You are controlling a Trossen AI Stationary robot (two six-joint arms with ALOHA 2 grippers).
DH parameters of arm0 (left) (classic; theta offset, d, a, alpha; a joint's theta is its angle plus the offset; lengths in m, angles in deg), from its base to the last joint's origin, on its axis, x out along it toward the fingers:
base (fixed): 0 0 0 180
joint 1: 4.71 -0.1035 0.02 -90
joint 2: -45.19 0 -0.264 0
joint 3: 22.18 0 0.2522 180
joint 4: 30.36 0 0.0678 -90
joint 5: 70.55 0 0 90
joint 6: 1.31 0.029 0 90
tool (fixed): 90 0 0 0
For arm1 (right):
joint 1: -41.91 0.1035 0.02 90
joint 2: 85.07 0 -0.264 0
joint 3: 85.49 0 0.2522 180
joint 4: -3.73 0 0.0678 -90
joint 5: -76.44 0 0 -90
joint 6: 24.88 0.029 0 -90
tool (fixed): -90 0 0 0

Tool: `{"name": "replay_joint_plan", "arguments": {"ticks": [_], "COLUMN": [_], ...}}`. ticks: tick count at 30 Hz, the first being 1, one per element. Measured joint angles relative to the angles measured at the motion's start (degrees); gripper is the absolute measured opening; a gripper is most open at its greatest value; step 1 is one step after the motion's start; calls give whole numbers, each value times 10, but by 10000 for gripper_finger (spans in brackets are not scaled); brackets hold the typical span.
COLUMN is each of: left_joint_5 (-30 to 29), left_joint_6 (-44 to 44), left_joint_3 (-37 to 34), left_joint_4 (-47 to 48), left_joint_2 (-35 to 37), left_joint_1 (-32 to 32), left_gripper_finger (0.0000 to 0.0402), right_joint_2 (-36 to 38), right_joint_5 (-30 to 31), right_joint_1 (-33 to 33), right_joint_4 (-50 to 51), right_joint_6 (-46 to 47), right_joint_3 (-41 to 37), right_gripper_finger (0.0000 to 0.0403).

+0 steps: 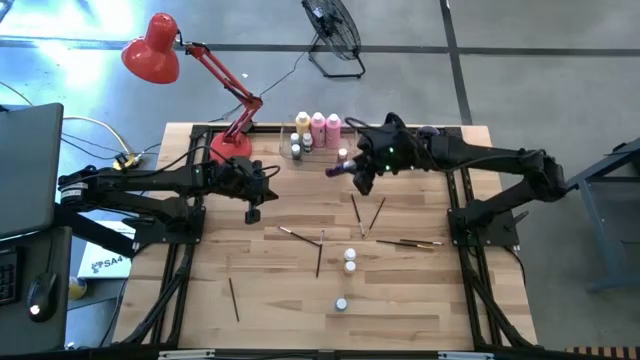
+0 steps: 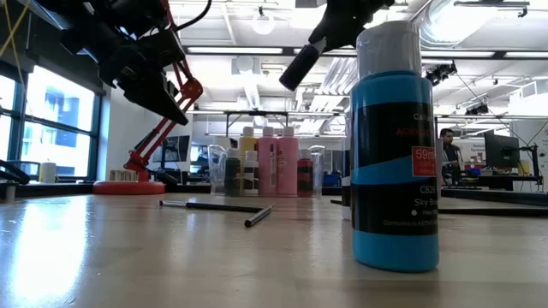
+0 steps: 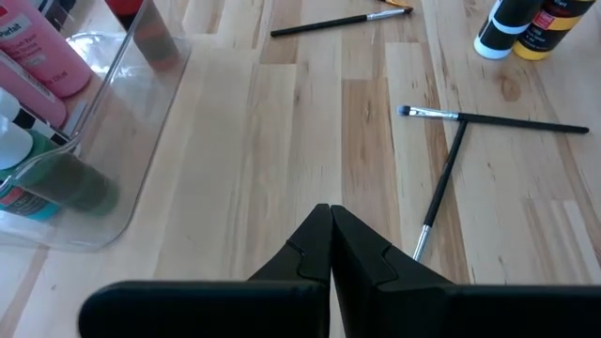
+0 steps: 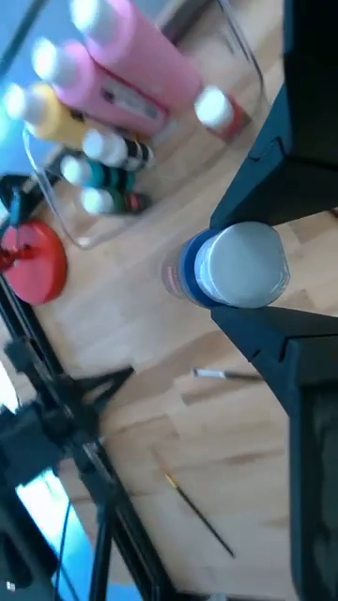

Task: Pick & Place Paint Supplies
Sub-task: Put the small blue paint bottle into the transparent bin

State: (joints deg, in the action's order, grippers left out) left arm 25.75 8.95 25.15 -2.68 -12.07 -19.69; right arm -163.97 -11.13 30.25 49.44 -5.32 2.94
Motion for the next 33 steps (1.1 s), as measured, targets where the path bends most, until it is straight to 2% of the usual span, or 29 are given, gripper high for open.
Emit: {"name": "replay_joint_plan", "arguments": {"ticks": [6, 12, 16, 21, 25, 33], "left_joint_5": [0, 0, 0, 0, -1, -41], "left_joint_6": [0, 0, 0, 0, 0, 0], "left_joint_3": [0, 0, 0, 0, 0, 0], "left_joint_4": [0, 0, 0, 0, 0, 0], "left_joint_2": [0, 0, 0, 0, 0, 0], "left_joint_1": [0, 0, 0, 0, 0, 0], "left_gripper_finger": [0, 0, 0, 0, 0, 0], "right_joint_2": [-47, -94, -129, -168, -190, -198], "right_joint_5": [-13, -45, -55, -99, -99, -99], "right_joint_1": [-35, -81, -120, -154, -168, -178], "right_joint_4": [43, 62, 90, 81, 77, 61], "right_joint_6": [-69, -97, -107, -118, -134, -166], "right_joint_3": [85, 144, 151, 151, 151, 151], "right_gripper_finger": [109, 120, 113, 109, 119, 110]}}
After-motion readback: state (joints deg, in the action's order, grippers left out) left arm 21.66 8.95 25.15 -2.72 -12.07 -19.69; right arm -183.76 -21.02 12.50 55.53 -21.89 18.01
